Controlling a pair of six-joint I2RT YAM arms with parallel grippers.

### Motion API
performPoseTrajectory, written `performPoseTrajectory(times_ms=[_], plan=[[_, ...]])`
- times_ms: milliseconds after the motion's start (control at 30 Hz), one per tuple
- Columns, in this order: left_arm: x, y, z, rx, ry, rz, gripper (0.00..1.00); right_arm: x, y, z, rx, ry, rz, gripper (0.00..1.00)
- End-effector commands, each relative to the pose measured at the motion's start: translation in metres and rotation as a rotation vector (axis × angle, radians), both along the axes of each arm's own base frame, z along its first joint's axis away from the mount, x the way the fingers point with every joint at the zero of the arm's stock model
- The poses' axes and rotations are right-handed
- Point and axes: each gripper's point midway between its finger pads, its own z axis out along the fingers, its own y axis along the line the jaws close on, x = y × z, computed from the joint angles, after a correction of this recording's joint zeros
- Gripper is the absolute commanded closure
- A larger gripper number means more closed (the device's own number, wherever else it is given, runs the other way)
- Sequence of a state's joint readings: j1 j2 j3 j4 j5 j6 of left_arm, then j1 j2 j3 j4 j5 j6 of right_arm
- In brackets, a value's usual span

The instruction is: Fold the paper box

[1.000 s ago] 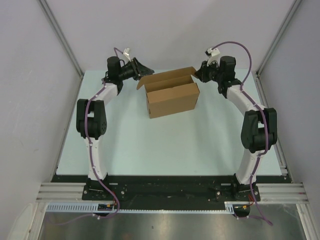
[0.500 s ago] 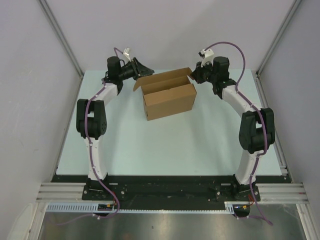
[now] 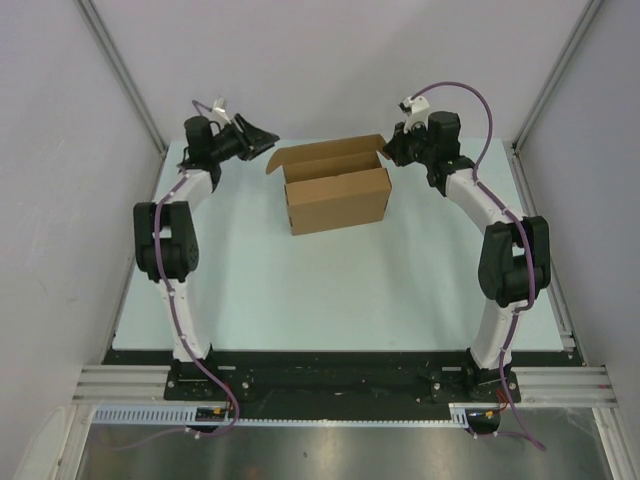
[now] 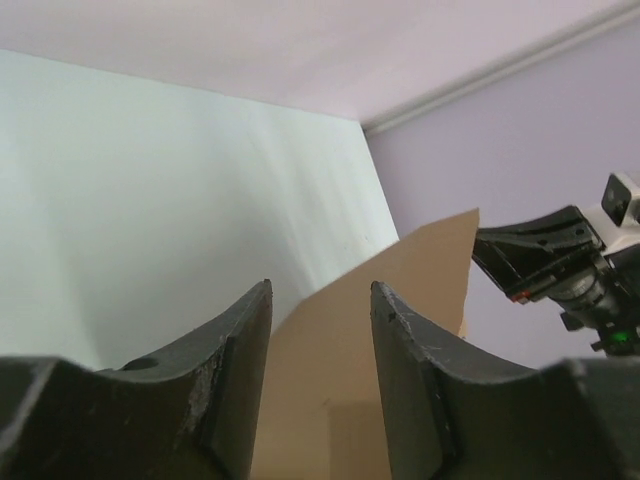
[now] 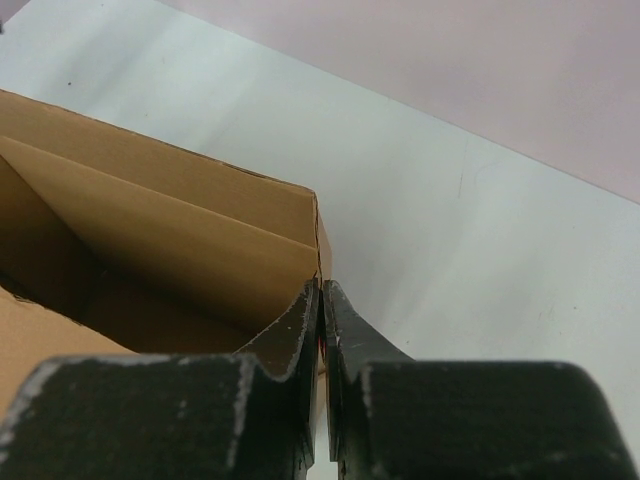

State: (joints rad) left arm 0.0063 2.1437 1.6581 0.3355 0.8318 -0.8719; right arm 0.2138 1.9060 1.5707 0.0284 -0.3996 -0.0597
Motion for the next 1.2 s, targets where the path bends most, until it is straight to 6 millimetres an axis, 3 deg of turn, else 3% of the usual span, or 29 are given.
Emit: performPoseTrajectory(times_ms=[0, 33, 67, 133, 167, 233, 467, 733, 1067, 1100, 1167], plan=[[-0.012, 0.051, 0.057, 0.006, -0.165, 0.134, 0.49, 0.007, -0.001, 0.018, 0.009, -0.026, -0.010, 0.95], [-0.015, 0.056, 0.063, 0.010, -0.205, 0.150, 0.48, 0.008, -0.001, 0.020, 0.010, -0.030, -0.012, 0.95], [-0.018, 0.066, 0.051, 0.015, -0.189, 0.185, 0.48, 0.008, 0.000, 0.018, 0.008, -0.026, -0.008, 0.95], [-0.027, 0.067, 0.068, 0.033, -0.276, 0.197, 0.45, 0.009, -0.001, 0.018, 0.009, -0.026, -0.010, 0.95], [-0.031, 0.068, 0.062, 0.039, -0.279, 0.200, 0.45, 0.010, -0.001, 0.020, 0.010, -0.028, -0.009, 0.96], [-0.037, 0.066, 0.073, 0.024, -0.329, 0.191, 0.44, 0.010, 0.000, 0.018, 0.011, -0.025, -0.008, 0.96], [-0.053, 0.042, 0.079, 0.058, -0.406, 0.141, 0.44, 0.010, 0.001, 0.013, 0.007, 0.001, -0.012, 0.96], [-0.062, 0.014, 0.059, 0.143, -0.401, 0.085, 0.46, 0.012, 0.000, 0.009, 0.009, 0.011, -0.016, 0.96], [-0.064, 0.020, 0.040, 0.222, -0.381, 0.108, 0.49, 0.015, 0.001, 0.004, 0.008, 0.021, -0.015, 0.96], [-0.068, 0.006, 0.040, 0.218, -0.384, 0.081, 0.50, 0.015, 0.001, 0.003, 0.007, 0.024, -0.015, 0.96], [-0.068, 0.006, 0.037, 0.235, -0.380, 0.083, 0.50, 0.016, 0.001, 0.004, 0.007, 0.022, -0.016, 0.96]])
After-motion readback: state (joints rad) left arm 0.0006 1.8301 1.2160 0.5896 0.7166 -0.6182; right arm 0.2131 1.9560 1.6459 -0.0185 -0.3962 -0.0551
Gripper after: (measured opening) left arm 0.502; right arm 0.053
